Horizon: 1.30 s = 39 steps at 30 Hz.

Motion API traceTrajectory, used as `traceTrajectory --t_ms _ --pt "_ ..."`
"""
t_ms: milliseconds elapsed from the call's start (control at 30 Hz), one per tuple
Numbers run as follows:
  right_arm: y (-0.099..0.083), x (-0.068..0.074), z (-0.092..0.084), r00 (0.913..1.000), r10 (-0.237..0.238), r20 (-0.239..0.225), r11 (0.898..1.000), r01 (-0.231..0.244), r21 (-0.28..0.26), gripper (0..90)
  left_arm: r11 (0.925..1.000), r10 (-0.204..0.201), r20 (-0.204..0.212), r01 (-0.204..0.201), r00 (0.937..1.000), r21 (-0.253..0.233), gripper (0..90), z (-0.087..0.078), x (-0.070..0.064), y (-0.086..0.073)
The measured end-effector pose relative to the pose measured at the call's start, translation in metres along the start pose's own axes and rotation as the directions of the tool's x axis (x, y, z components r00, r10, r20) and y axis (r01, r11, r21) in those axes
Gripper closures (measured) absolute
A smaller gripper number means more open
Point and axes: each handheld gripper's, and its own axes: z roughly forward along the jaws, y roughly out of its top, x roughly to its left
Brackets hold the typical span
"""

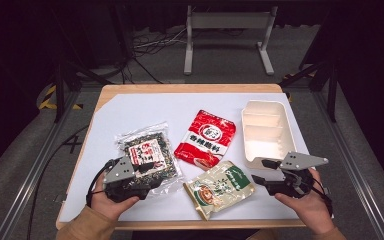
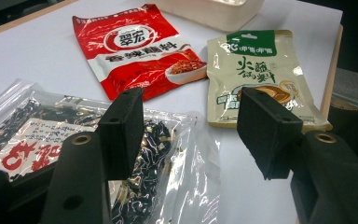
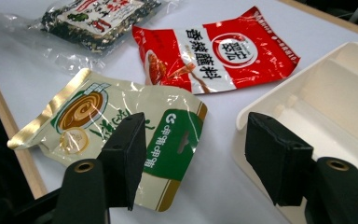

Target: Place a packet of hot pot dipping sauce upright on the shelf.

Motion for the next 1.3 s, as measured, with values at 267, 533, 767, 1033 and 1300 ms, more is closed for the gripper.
traceTrajectory --t_ms 267,533,767,1033,1300 --pt "-0.004 0.002 0.013 0.9991 0.024 -0.033 0.996 -0.021 0.085 38.2 1.0 0.007 0.001 -0.007 1.0 0.003 41.2 0.001 0.0 0.0" --pt "-0.012 0.001 0.027 0.9973 0.057 -0.047 0.986 -0.049 0.157 38.2 0.9999 -0.002 0.009 0.002 1.0 0.012 40.8 0.003 0.001 -0.001" --pt "-0.017 0.0 0.035 0.9973 0.061 -0.042 0.978 -0.051 0.202 37.5 0.9997 -0.003 0.009 0.003 1.0 0.023 40.5 0.005 0.002 -0.002" --pt "-0.022 0.001 0.046 0.9935 0.083 -0.078 0.966 -0.061 0.253 35.6 0.9997 -0.002 0.01 0.002 0.9999 0.026 40.1 0.005 0.003 -0.002" --pt "-0.025 0.005 0.056 0.9873 0.102 -0.122 0.962 -0.067 0.264 34.8 0.9997 -0.004 0.007 0.004 1.0 0.025 39.5 0.005 0.002 -0.002"
